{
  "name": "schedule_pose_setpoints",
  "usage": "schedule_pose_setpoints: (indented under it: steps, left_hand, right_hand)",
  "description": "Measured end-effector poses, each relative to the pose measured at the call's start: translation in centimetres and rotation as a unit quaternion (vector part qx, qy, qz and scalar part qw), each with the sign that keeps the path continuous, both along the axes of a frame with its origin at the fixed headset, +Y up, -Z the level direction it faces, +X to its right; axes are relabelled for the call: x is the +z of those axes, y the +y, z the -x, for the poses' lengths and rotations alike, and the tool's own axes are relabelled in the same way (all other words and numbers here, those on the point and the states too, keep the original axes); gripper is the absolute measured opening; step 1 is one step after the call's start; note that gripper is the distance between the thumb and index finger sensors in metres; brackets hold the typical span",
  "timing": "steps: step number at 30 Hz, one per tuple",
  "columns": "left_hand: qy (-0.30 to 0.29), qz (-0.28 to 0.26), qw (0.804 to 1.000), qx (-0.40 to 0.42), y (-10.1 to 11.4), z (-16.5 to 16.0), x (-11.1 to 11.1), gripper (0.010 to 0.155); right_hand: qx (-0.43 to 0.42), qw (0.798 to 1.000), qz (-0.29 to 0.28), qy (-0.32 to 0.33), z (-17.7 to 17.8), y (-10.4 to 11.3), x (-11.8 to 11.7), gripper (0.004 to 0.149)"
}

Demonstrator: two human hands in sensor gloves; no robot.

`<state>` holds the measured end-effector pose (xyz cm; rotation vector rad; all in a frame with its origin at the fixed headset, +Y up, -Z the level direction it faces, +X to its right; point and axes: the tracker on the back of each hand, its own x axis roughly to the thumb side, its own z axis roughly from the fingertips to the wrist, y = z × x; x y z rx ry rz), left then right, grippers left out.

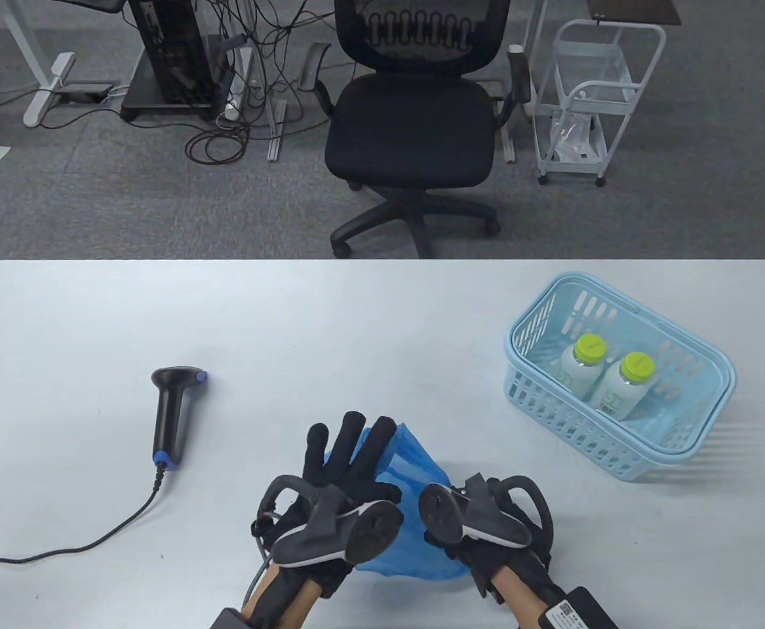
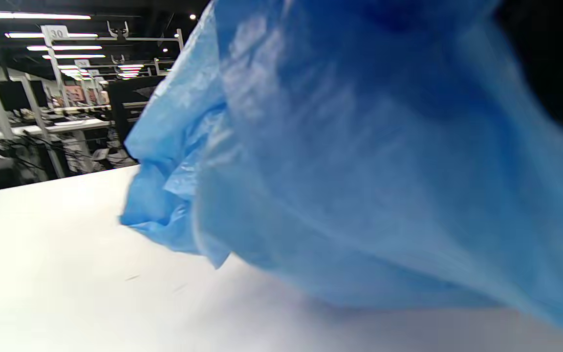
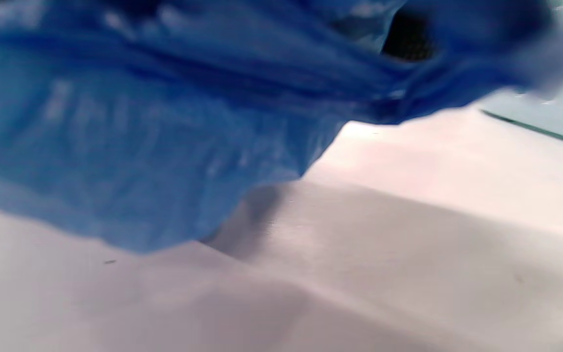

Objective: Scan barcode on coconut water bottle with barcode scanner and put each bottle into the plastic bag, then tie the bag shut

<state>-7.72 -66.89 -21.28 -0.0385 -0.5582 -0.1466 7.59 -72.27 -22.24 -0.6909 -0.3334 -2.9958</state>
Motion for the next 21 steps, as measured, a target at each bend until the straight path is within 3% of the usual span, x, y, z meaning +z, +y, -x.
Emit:
schedule_pose_setpoints:
  steps: [3, 6, 9, 11, 15, 16, 18, 21]
  left_hand:
    - [0.044, 0.029, 0.997, -0.055, -3.0, 0.3, -2.2, 0.044]
    - [0.085, 0.074, 0.987, -0.112, -5.6, 1.6, -4.5, 0.067]
    - [0.129, 0.159, 0.968, -0.147, -7.7, 3.7, -6.4, 0.086]
    - [0.152, 0.217, 0.958, -0.109, -7.8, 5.6, -7.0, 0.088]
    - [0.146, 0.242, 0.955, -0.096, -7.8, 7.5, -6.7, 0.086]
    - [0.144, 0.243, 0.954, -0.099, -7.7, 7.2, -6.3, 0.088]
    - [0.125, 0.214, 0.958, -0.148, -7.2, 6.4, -5.7, 0.094]
    - [0.103, 0.205, 0.963, -0.140, -6.6, 5.8, -5.0, 0.101]
  right_hand:
    - [-0.007, 0.999, 0.011, 0.031, 0.6, 0.3, 0.8, 0.062]
    - [-0.018, 0.997, 0.046, 0.063, 0.9, 0.2, 1.3, 0.064]
    - [-0.040, 0.991, 0.093, 0.084, 0.9, 0.3, 1.6, 0.066]
    - [-0.035, 0.990, 0.113, 0.073, 0.3, 0.5, 1.5, 0.071]
    - [0.068, 0.994, 0.081, -0.031, -2.0, 0.2, 0.1, 0.081]
    - [0.092, 0.992, 0.082, -0.039, -2.0, 0.0, 0.0, 0.086]
    - [0.143, 0.988, 0.027, -0.054, -1.8, 0.2, 0.3, 0.093]
    - [0.132, 0.990, -0.012, -0.041, -1.9, 1.7, 0.9, 0.088]
